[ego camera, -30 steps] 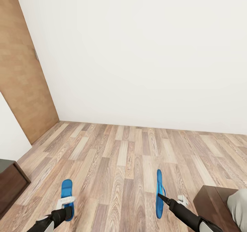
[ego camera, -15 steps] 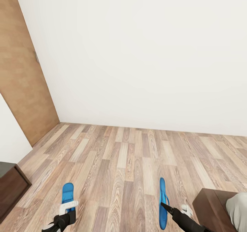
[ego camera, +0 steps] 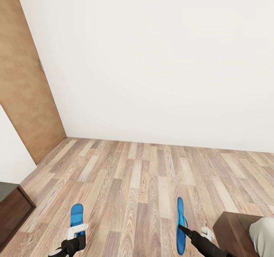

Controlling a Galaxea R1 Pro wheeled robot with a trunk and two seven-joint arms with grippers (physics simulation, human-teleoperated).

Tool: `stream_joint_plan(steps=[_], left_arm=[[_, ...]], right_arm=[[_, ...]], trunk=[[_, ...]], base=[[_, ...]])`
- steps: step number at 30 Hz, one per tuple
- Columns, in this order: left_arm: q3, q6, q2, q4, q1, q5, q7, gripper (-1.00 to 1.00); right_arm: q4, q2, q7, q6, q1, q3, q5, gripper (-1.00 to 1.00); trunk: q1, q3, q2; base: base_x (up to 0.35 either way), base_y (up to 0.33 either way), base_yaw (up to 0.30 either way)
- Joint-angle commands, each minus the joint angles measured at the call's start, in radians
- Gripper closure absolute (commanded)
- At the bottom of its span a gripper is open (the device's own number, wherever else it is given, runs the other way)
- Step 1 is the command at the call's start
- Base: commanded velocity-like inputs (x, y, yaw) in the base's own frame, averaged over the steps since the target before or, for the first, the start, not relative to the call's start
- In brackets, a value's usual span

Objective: In the bedroom, move the book from the bed onto either nightstand, and place the two sandals side by side next to the bed.

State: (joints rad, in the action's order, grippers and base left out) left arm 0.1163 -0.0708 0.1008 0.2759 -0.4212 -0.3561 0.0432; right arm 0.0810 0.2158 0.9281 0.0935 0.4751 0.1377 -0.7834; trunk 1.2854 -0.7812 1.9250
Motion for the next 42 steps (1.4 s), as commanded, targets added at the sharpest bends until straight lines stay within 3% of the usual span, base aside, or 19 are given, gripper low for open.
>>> stream_joint_plan(steps=[1,23,33,35,36,39,42], left_arm=[[0.008,-0.004,0.001,-0.001,-0.001,-0.011,0.001,1.0],[0.008,-0.005,0.0,-0.002,-0.001,-0.014,0.007,1.0],[0.008,-0.005,-0.025,-0.008,0.001,-0.014,0.006,1.0],[0.008,-0.006,-0.044,-0.028,0.001,-0.011,0.006,1.0],[0.009,-0.008,-0.06,-0.043,0.001,-0.008,0.005,1.0],[0.023,-0.014,-0.079,-0.061,0.001,0.042,0.004,1.0],[0.046,-0.022,-0.082,-0.077,0.001,0.156,0.002,1.0]], right_arm=[[0.0,0.0,0.002,0.011,0.0,0.007,-0.011,1.0],[0.002,0.001,0.003,0.011,0.0,0.007,-0.011,1.0],[0.002,0.0,-0.001,0.01,0.0,0.008,-0.009,1.0],[0.002,0.0,-0.028,0.009,0.0,0.009,-0.003,1.0],[0.002,-0.003,-0.084,0.009,0.0,0.009,0.019,1.0],[0.002,-0.007,-0.2,0.009,0.0,0.009,0.111,1.0],[0.002,-0.008,-0.241,0.009,0.0,0.008,0.178,1.0]], trunk=[[-0.004,0.002,-0.007],[-0.088,0.071,-0.161],[-0.127,0.103,-0.231],[-0.134,0.109,-0.245],[-0.138,0.112,-0.252],[-0.15,0.121,-0.273],[-0.161,0.131,-0.294]], base=[[0.0,0.0,0.0],[0.0,0.0,0.0],[0.0,0.0,0.0],[0.0,0.0,0.0],[0.0,0.0,0.0],[0.0,0.0,0.0],[0.0,0.0,0.0]])
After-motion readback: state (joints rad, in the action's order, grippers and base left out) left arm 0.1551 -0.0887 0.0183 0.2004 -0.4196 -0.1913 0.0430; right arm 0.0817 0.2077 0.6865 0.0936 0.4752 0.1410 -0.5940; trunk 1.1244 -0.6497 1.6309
